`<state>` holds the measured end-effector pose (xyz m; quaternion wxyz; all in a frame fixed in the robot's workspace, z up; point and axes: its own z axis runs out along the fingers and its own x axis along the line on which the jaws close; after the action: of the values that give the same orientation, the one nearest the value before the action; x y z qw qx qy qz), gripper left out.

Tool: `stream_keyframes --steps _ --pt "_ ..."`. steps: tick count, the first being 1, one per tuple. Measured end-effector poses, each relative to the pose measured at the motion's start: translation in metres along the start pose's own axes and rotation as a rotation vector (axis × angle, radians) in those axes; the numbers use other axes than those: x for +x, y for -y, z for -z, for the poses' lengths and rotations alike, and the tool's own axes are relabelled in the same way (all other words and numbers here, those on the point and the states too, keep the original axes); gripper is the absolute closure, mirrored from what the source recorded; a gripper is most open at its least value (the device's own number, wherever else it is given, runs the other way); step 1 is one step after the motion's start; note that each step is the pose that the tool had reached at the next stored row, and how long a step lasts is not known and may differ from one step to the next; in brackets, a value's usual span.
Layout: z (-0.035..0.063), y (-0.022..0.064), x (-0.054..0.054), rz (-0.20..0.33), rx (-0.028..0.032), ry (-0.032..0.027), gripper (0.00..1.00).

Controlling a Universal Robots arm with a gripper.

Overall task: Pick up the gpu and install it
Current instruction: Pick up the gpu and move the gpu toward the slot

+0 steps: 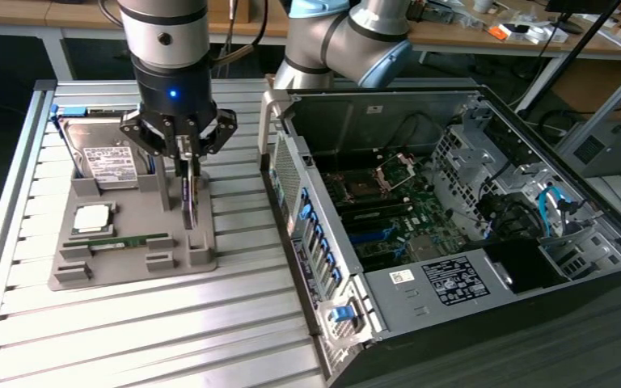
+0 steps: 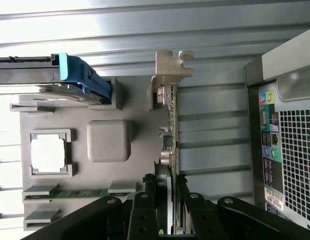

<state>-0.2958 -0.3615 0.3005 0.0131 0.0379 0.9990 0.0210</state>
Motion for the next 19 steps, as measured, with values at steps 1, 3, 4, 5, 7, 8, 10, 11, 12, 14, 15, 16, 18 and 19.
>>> stream_keyframes --steps 1,3,4,5,7,8,10,11,12,14,15,16,18,19 --pt "0.0004 0.0000 0.0000 0.000 0.0001 -0.0001 0.73" --pt "0.0015 -0.0001 0.0000 0.000 0.0000 0.0000 0.73" --pt "0.0020 -0.0001 0.0000 0.000 0.0000 0.0000 0.73" --pt "0.0023 -0.0001 0.0000 0.000 0.0000 0.0000 0.73" --pt "0.0035 -0.0002 -0.0001 0.000 0.0000 -0.0001 0.73" --pt "0.0039 -0.0002 -0.0001 0.000 0.0001 -0.0001 0.73" --pt "0.0045 -0.0002 -0.0001 0.000 -0.0001 0.0001 0.73" --pt "0.0049 -0.0002 -0.0001 0.000 0.0000 0.0000 0.73" --pt "0.0053 -0.0002 -0.0001 0.000 0.0000 -0.0001 0.73" --pt "0.0063 -0.0003 -0.0001 0.000 -0.0001 0.0001 0.73" --pt "0.0067 -0.0003 -0.0002 0.000 0.0000 0.0000 0.73" --pt "0.0073 -0.0003 -0.0002 0.000 0.0000 0.0000 0.73" --pt "0.0079 -0.0003 -0.0002 0.000 0.0000 0.0000 0.73" --pt "0.0084 -0.0004 -0.0002 0.000 0.0000 0.0000 0.73"
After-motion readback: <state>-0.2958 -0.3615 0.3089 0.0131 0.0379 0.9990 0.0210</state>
